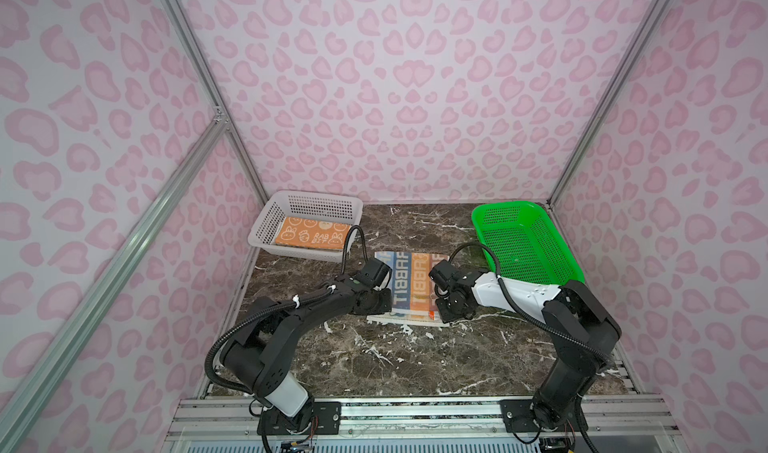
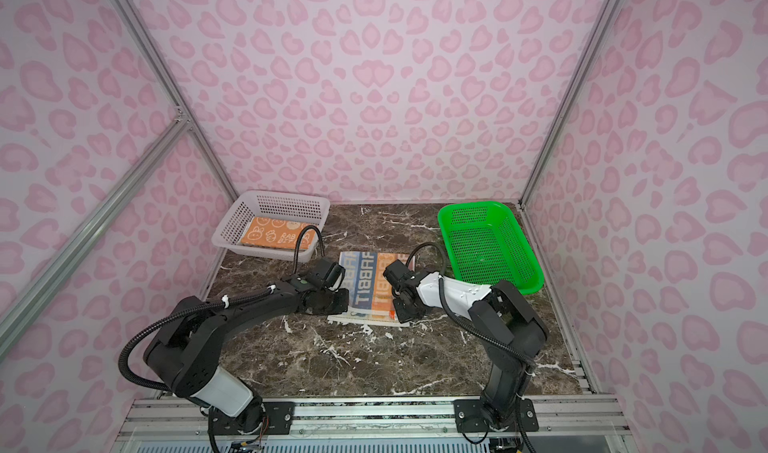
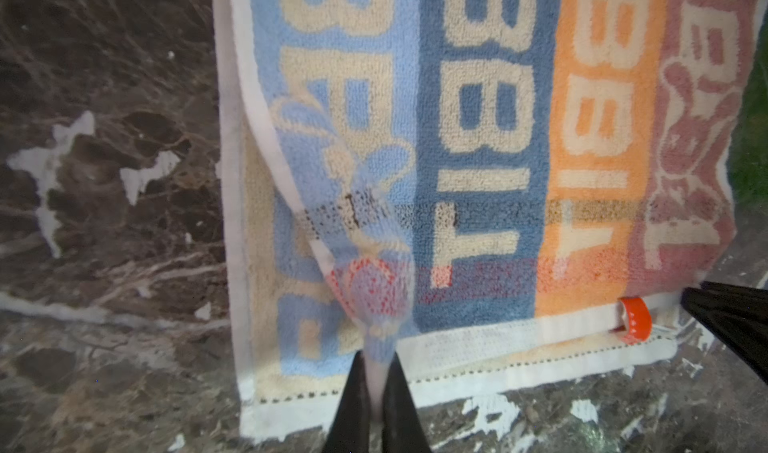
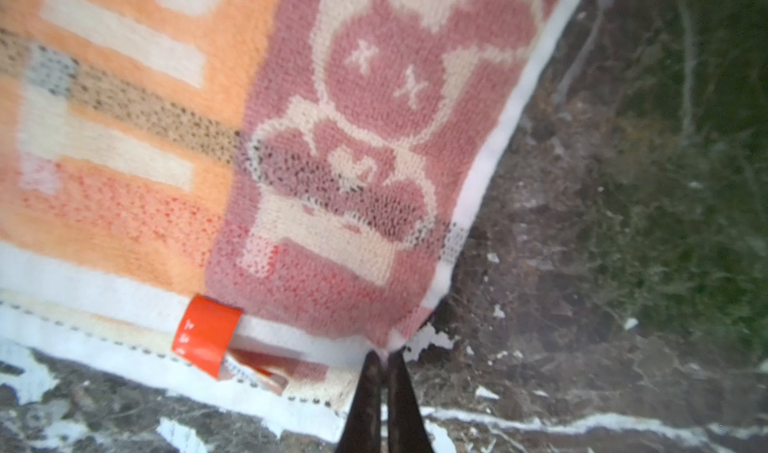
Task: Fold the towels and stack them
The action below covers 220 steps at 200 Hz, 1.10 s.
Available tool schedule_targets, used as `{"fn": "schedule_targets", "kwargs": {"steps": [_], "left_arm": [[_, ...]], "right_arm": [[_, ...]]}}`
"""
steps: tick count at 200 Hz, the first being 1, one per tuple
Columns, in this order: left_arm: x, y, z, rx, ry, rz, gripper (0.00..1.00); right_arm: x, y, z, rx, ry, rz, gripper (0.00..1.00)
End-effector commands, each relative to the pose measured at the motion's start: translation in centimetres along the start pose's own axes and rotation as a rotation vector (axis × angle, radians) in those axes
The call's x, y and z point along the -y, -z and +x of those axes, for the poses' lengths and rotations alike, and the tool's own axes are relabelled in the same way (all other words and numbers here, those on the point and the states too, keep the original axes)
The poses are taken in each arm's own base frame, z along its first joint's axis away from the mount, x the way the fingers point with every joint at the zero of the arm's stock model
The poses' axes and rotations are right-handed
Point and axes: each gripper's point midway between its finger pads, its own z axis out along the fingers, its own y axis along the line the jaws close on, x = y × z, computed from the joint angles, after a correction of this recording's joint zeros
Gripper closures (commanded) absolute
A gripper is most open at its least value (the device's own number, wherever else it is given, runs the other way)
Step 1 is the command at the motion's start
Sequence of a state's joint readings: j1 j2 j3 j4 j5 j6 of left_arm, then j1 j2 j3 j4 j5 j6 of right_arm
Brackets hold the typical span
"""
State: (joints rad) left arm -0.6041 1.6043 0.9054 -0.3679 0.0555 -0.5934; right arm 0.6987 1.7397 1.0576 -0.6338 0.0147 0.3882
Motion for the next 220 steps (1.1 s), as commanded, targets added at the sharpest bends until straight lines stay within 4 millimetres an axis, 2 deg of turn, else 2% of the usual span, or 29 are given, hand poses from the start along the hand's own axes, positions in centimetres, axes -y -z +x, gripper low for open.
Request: {"fn": "schedule_targets", "kwargs": {"steps": [1, 62, 85, 124, 153, 192, 220], "left_arm": [[0.1, 0.5, -0.7, 0.020, -0.007, -0.013, 0.97], [-0.5, 4.2, -2.9, 0.108, -0.044, -0.084, 0.97], [-0.7, 4.5, -2.9, 0.112, -0.039, -0.087, 0.97], [-0.8, 4.0, -1.5, 0.089, -0.022, -0.057, 0.97], [-1.4, 3.4, -0.1, 0.071, -0.010, -0.053, 0.97], [-2.7, 1.9, 1.9, 0.033, 0.005, -0.065, 0.97], [-3.1, 0.9, 3.0, 0.006, 0.016, -0.059, 0.97]], "right_arm": [[0.4, 0.9, -0.2, 0.012, 0.003, 0.021, 1.00], [0.4, 5.7, -1.7, 0.102, -0.001, -0.014, 1.00], [0.3, 5.9, -1.5, 0.097, 0.004, -0.024, 1.00], [-0.2, 6.2, -0.6, 0.106, 0.005, -0.047, 1.00], [-0.4, 5.6, 0.8, 0.088, 0.002, -0.067, 1.00], [-0.9, 2.9, 2.8, 0.031, -0.002, -0.077, 1.00], [-1.0, 1.5, 3.3, 0.005, -0.005, -0.071, 1.00]]}}
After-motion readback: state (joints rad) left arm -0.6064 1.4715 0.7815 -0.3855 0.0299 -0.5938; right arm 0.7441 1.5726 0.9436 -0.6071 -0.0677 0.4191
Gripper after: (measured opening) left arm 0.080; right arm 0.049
